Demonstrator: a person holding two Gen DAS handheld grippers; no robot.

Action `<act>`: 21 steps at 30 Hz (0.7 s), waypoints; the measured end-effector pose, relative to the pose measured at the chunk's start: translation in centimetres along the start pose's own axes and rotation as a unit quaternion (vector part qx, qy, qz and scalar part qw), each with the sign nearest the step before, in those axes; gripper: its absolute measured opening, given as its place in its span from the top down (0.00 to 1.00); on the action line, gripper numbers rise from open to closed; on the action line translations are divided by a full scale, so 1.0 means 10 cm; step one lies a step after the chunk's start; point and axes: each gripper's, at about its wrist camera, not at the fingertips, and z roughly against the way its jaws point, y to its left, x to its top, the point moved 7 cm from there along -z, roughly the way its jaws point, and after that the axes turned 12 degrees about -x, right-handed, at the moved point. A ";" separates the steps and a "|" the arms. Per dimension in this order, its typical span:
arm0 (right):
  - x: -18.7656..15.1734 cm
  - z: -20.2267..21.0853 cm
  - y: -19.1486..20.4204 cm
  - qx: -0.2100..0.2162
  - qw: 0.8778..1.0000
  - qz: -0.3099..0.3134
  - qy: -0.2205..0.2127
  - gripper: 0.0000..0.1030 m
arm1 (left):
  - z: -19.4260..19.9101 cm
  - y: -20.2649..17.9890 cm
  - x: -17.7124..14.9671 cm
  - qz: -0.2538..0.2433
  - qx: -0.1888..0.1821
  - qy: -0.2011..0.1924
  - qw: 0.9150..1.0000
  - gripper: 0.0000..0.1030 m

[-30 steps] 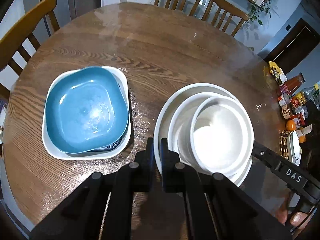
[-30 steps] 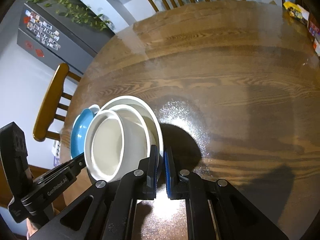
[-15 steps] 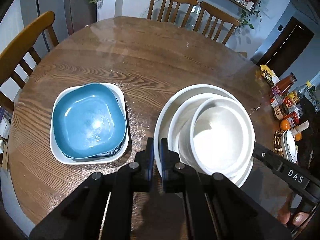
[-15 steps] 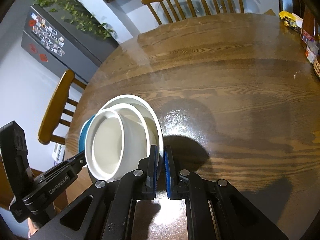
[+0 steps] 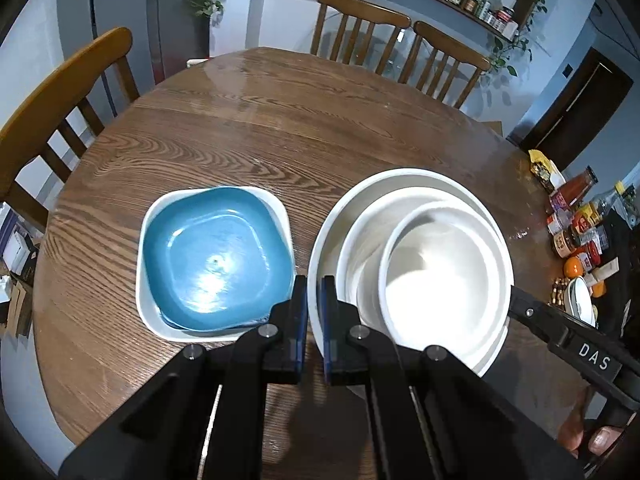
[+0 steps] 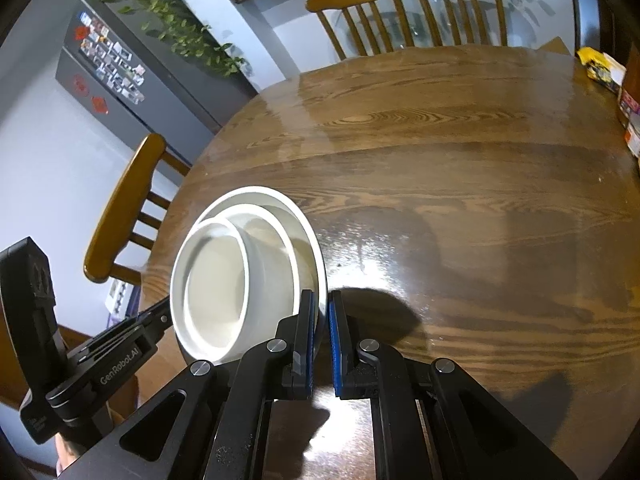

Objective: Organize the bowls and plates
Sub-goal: 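Lift the nested bowl stack with both tools and carry it over the blue plate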

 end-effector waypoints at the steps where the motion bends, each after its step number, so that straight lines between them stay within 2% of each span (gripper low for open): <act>1: 0.01 -0.01 0.04 0.001 1.000 0.003 0.001 0.91 | 0.01 0.04 0.01 0.003 0.002 -0.002 1.000 0.99; 21: 0.15 -0.43 0.81 0.019 0.998 0.063 0.023 0.91 | 0.16 0.78 0.18 0.045 0.059 -0.012 0.997 0.98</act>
